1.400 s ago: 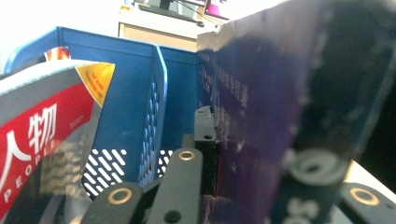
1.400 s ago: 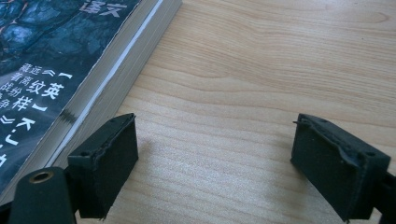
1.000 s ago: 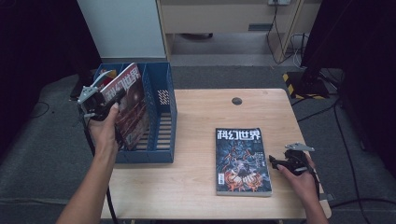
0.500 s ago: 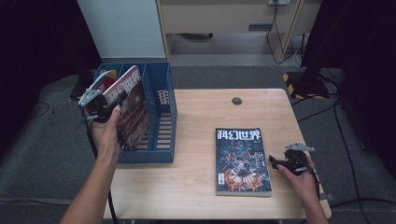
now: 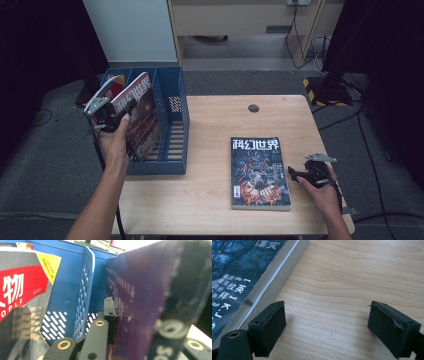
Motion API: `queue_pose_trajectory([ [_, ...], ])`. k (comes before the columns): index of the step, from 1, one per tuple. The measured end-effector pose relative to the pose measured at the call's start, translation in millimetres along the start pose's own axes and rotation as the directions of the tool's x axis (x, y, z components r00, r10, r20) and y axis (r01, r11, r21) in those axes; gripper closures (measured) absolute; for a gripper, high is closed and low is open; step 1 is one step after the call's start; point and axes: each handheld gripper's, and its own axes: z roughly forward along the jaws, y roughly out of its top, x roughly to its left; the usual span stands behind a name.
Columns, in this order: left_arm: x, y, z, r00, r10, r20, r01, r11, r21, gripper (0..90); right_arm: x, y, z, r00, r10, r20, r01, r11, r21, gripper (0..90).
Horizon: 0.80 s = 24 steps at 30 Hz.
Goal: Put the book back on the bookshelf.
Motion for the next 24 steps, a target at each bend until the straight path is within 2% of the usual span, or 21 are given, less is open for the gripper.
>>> queue_pose_trajectory([
  [16, 3.1, -7.2, 1.4, 1.0000, -0.005, -0.002, 0.005, 1.0000, -0.004, 83.0, 0.0, 0.0, 0.0, 1.0000, -0.001, 0.000, 0.001, 1.000, 0.000, 14.8],
  [21, 4.8, -6.2, 0.0, 1.0000, -0.003, -0.006, 0.003, 0.9999, 0.011, 83.1, 0.1, 0.0, 0.0, 1.0000, 0.000, 0.000, 0.000, 1.000, 0.000, 14.8],
  [24, 5.6, -5.0, -0.2, 1.0000, 0.003, 0.005, -0.003, 0.9997, 0.024, 82.9, 0.0, 0.0, 0.0, 1.0000, -0.001, 0.000, 0.001, 1.000, 0.000, 14.8],
])
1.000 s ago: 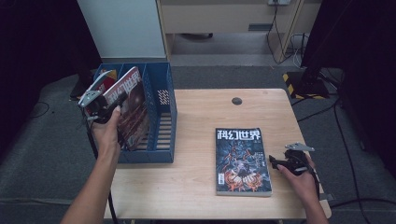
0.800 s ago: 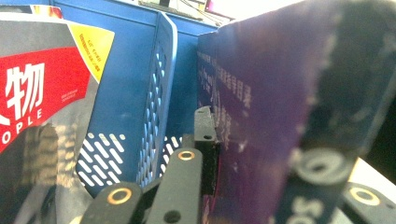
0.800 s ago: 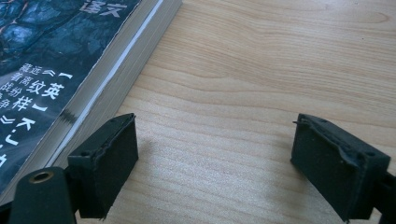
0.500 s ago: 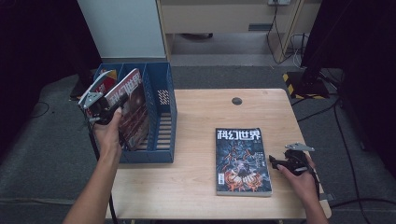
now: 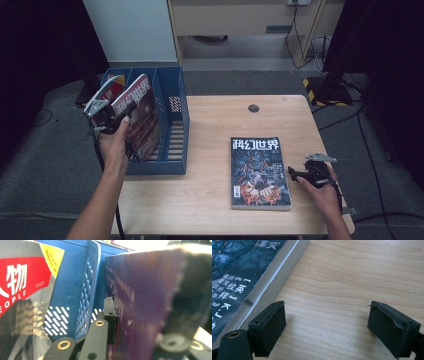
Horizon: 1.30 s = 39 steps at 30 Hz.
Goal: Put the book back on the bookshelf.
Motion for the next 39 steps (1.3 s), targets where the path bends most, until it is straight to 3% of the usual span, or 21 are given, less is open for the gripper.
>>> queue_pose_trajectory([
  [7, -2.0, 1.6, 0.9, 0.9996, 0.005, 0.029, -0.005, 0.9999, 0.016, 82.2, 0.0, 0.0, 0.0, 1.0000, 0.000, 0.000, 0.000, 1.000, 0.000, 14.8],
  [21, 1.8, 2.0, -2.2, 0.9995, 0.006, 0.030, -0.007, 0.9996, 0.028, 81.2, 0.0, 0.0, 0.0, 1.0000, 0.000, 0.000, 0.000, 1.000, 0.000, 14.8],
  [28, 3.3, 2.2, -3.0, 0.9999, -0.008, 0.010, 0.008, 0.9999, 0.013, 83.3, 0.0, 0.0, 0.0, 1.0000, 0.001, 0.000, -0.001, 1.000, 0.000, 14.8],
  [32, 2.9, 3.7, -3.4, 0.9996, -0.011, 0.024, 0.011, 0.9999, -0.012, 83.2, 0.0, 0.0, 0.0, 1.0000, 0.001, 0.000, -0.001, 1.000, 0.000, 14.7],
  [39, 3.2, 6.5, -1.7, 0.9996, -0.026, 0.014, 0.027, 0.9991, -0.033, 83.1, 0.0, 0.0, 0.0, 1.0000, 0.001, -0.001, -0.001, 1.000, 0.000, 14.7],
])
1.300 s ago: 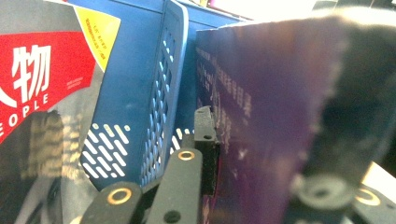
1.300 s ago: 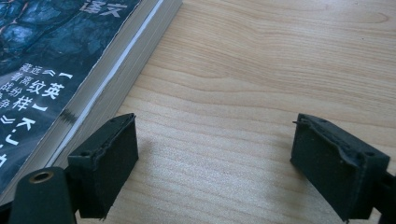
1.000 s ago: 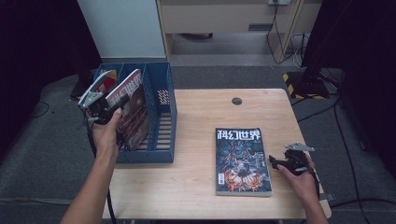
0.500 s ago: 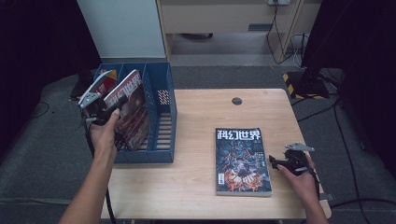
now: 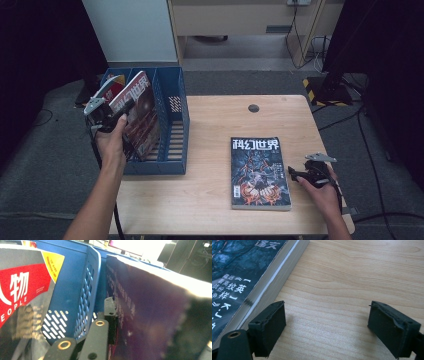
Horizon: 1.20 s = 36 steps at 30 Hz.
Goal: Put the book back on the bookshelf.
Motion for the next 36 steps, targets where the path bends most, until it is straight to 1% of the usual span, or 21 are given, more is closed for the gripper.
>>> queue_pose_trajectory([
  [4, 0.6, -0.5, 1.9, 1.0000, -0.002, -0.008, 0.002, 1.0000, -0.001, 83.1, 0.0, 0.0, 0.0, 1.0000, 0.000, 0.000, 0.000, 1.000, 0.000, 14.7],
  [9, 0.0, -2.3, 5.7, 0.9998, 0.011, -0.015, -0.011, 0.9998, 0.014, 83.0, 0.0, 0.0, 0.0, 1.0000, 0.000, 0.000, 0.000, 1.000, 0.000, 14.7],
  [13, 0.0, -5.0, 8.9, 0.9997, 0.009, -0.023, -0.008, 0.9997, 0.022, 82.9, 0.0, 0.0, 0.0, 1.0000, 0.000, 0.000, 0.000, 1.000, 0.000, 14.7],
  [19, 1.3, -7.4, 10.8, 0.9999, 0.004, -0.016, -0.004, 0.9997, 0.022, 82.7, 0.0, 0.0, 0.0, 1.0000, 0.000, 0.000, 0.000, 1.000, 0.000, 14.7],
  [24, 4.2, -9.3, 9.4, 0.9999, -0.015, -0.009, 0.015, 0.9997, 0.021, 81.7, 0.1, 0.0, 0.0, 1.0000, 0.000, 0.000, 0.000, 1.000, 0.000, 14.7],
  [28, 6.8, -9.3, 6.3, 0.9997, -0.011, -0.021, 0.012, 0.9993, 0.037, 81.5, 0.1, 0.0, 0.0, 1.0000, 0.000, 0.000, 0.000, 1.000, 0.000, 14.7],
  [32, 8.1, -9.8, 3.4, 0.9994, -0.017, -0.030, 0.018, 0.9983, 0.055, 81.3, 0.1, 0.0, 0.0, 1.0000, 0.000, 0.000, 0.000, 1.000, 0.000, 14.7],
  [36, 5.0, -11.7, 1.5, 0.9994, -0.002, -0.034, 0.004, 0.9982, 0.060, 79.6, 0.0, 0.0, 0.0, 1.0000, -0.001, 0.000, 0.001, 1.000, 0.000, 14.7],
])
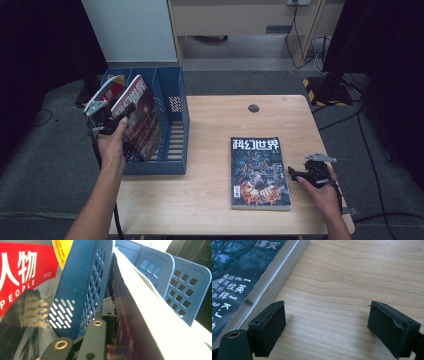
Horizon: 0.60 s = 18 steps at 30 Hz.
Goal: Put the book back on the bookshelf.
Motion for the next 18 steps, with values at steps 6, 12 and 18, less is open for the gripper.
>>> queue_pose_trajectory([
  [6, -4.6, 0.4, -1.4, 1.0000, 0.008, 0.005, -0.008, 1.0000, -0.004, 74.4, 0.0, 0.0, 0.0, 1.0000, 0.001, 0.000, -0.001, 1.000, 0.000, 14.7],
  [12, -7.7, -2.9, -7.7, 0.9995, 0.033, 0.001, -0.033, 0.9994, -0.006, 67.6, 0.1, 0.0, 0.0, 1.0000, 0.000, 0.000, 0.000, 1.000, 0.000, 14.7],
  [18, -8.8, -10.2, -20.4, 0.9987, 0.050, 0.004, -0.050, 0.9987, -0.003, 64.8, 0.0, 0.0, 0.0, 1.0000, 0.000, 0.000, 0.000, 1.000, 0.000, 14.7],
])
